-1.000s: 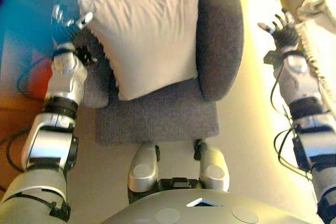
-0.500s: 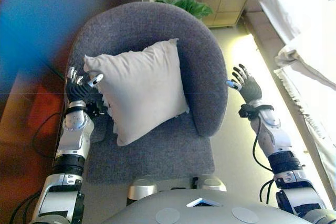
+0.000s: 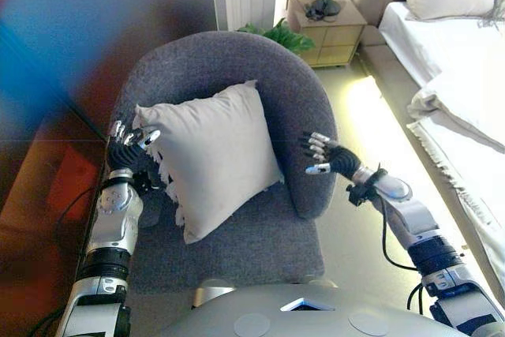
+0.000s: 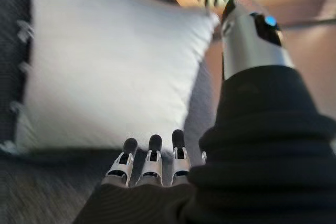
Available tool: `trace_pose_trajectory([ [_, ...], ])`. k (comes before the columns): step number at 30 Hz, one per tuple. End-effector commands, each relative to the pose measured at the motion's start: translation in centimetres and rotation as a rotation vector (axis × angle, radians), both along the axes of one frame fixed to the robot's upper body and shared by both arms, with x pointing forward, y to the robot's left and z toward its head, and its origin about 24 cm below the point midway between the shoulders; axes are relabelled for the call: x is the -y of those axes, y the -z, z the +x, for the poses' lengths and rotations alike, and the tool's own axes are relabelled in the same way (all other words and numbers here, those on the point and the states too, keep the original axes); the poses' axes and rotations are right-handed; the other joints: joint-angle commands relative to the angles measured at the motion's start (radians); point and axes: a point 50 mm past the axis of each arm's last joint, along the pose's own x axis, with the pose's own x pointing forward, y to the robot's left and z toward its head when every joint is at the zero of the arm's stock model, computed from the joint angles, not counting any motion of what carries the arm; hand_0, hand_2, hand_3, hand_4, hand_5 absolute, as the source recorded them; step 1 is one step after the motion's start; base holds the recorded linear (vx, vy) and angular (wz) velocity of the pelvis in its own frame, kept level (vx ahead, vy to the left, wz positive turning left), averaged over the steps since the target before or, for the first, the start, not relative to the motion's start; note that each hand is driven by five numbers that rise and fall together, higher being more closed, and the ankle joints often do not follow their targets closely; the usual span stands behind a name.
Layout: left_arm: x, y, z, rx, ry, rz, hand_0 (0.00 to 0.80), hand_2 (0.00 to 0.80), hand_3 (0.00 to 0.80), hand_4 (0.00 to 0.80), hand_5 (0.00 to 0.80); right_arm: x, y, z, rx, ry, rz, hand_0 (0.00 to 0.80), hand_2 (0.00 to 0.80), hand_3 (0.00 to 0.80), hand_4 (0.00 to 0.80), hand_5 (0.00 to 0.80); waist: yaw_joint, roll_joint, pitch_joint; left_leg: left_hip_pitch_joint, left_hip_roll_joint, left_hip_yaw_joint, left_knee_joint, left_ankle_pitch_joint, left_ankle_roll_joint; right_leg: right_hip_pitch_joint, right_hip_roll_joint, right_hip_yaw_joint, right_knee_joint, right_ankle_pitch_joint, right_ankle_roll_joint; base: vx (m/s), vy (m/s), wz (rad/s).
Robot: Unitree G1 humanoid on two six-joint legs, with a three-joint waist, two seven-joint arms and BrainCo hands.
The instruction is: Pick up the cushion and take it to the sofa
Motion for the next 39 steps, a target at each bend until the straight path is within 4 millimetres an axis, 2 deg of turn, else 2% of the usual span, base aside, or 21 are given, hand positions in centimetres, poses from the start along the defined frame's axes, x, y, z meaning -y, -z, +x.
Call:
trace_pose_trajectory([
  [1, 0.4, -6.0, 3.7, 0.261, 0.014, 0.023, 0.0, 0.0, 0.0, 0.0, 0.0, -2.5, -1.7, 2.3, 0.076, -0.051, -0.013, 0.0, 0.0, 0.0, 0.0, 0.0, 0.048, -0.004, -0.02, -0.062, -0.049, 0.019, 0.074, -0.043, 0.035, 0.009, -0.02, -0.045, 0.057, -0.068, 0.009, -0.031, 0.034, 0.01],
  [6, 2.1, -5.9, 4.2, 0.28, 0.039, -0.023, 0.0, 0.0, 0.0, 0.0, 0.0, -4.6, -1.1, 2.4, 0.057, -0.075, -0.043, 0.0, 0.0, 0.0, 0.0, 0.0, 0.065, -0.002, 0.004, -0.086, -0.049, 0.005, 0.099, -0.049, 0.035, -0.003, -0.028, -0.046, 0.07, -0.073, 0.008, -0.038, 0.034, 0.03],
  [9, 3.3, -6.3, 4.8, 0.304, 0.06, -0.035, 0.0, 0.0, 0.0, 0.0, 0.0, -6.0, -1.2, 3.1, 0.054, -0.073, -0.04, 0.0, 0.0, 0.0, 0.0, 0.0, 0.081, 0.002, 0.027, -0.125, -0.053, -0.018, 0.129, -0.054, 0.036, -0.03, -0.034, -0.042, 0.088, -0.078, 0.007, -0.1, 0.028, 0.03],
  [11, 4.0, -7.4, 5.7, 0.361, 0.069, -0.049, 0.0, 0.0, 0.0, 0.0, 0.0, -7.3, -2.2, 4.2, 0.099, -0.083, -0.059, 0.0, 0.0, 0.0, 0.0, 0.0, 0.093, 0.007, 0.06, -0.183, -0.058, -0.039, 0.16, -0.054, 0.035, -0.081, -0.041, -0.039, 0.111, -0.08, 0.006, -0.332, -0.004, 0.05],
  [15, 5.0, -11.9, 8.4, 0.528, 0.065, -0.102, 0.0, 0.0, 0.0, 0.0, 0.0, -8.9, -6.3, 8.7, 0.225, -0.037, -0.159, 0.0, 0.0, 0.0, 0.0, 0.0, 0.112, 0.011, 0.175, -0.319, -0.076, -0.079, 0.235, -0.053, 0.031, -0.189, -0.044, -0.037, 0.14, -0.07, -0.005, -0.425, -0.044, 0.03],
  [17, 5.8, -13.5, 9.2, 0.571, 0.08, -0.111, 0.0, 0.0, 0.0, 0.0, 0.0, -8.7, -8.0, 10.5, 0.274, 0.013, -0.19, 0.0, 0.0, 0.0, 0.0, 0.0, 0.124, 0.007, 0.22, -0.372, -0.083, -0.094, 0.272, -0.051, 0.029, -0.226, -0.036, -0.036, 0.143, -0.057, -0.011, -0.285, -0.089, -0.03],
  [20, 6.9, -15.0, 9.8, 0.609, 0.11, -0.109, 0.0, 0.0, 0.0, 0.0, 0.0, -8.6, -10.0, 12.0, 0.334, 0.061, -0.182, 0.0, 0.0, 0.0, 0.0, 0.0, 0.143, 0.0, 0.26, -0.431, -0.086, -0.115, 0.301, -0.047, 0.024, -0.252, -0.025, -0.043, 0.13, -0.04, -0.013, -0.168, -0.102, 0.0],
  [25, 8.1, -16.9, 10.2, 0.677, 0.158, -0.116, 0.0, 0.0, 0.0, 0.0, 0.0, -9.4, -13.2, 13.4, 0.477, 0.058, -0.251, 0.0, 0.0, 0.0, 0.0, 0.0, 0.162, 0.0, 0.32, -0.51, -0.094, -0.147, 0.319, -0.031, 0.019, -0.311, -0.022, -0.064, 0.117, -0.012, -0.008, -0.131, -0.048, 0.08],
  [29, 8.7, -18.4, 10.3, 0.732, 0.168, -0.127, 0.0, 0.0, 0.0, 0.0, 0.0, -9.7, -15.2, 14.0, 0.553, 0.034, -0.329, 0.0, 0.0, 0.0, 0.0, 0.0, 0.168, 0.003, 0.364, -0.55, -0.095, -0.148, 0.334, -0.027, 0.019, -0.361, -0.019, -0.063, 0.13, -0.004, -0.007, -0.105, 0.016, 0.06],
  [34, 9.4, -19.7, 10.3, 0.774, 0.188, -0.144, 0.0, 0.0, 0.0, 0.0, 0.0, -9.6, -16.4, 14.7, 0.565, 0.065, -0.329, 0.0, 0.0, 0.0, 0.0, 0.0, 0.173, 0.015, 0.398, -0.573, -0.102, -0.15, 0.342, -0.021, 0.022, -0.396, -0.024, -0.064, 0.157, -0.007, -0.01, -0.077, 0.034, 0.01],
  [39, 9.7, -20.1, 9.9, 0.801, 0.216, -0.148, 0.0, 0.0, 0.0, 0.0, 0.0, -9.5, -17.0, 14.7, 0.587, 0.079, -0.307, 0.0, 0.0, 0.0, 0.0, 0.0, 0.179, 0.022, 0.417, -0.574, -0.106, -0.146, 0.341, -0.019, 0.02, -0.402, -0.036, -0.081, 0.166, -0.007, -0.006, -0.033, -0.002, 0.02],
])
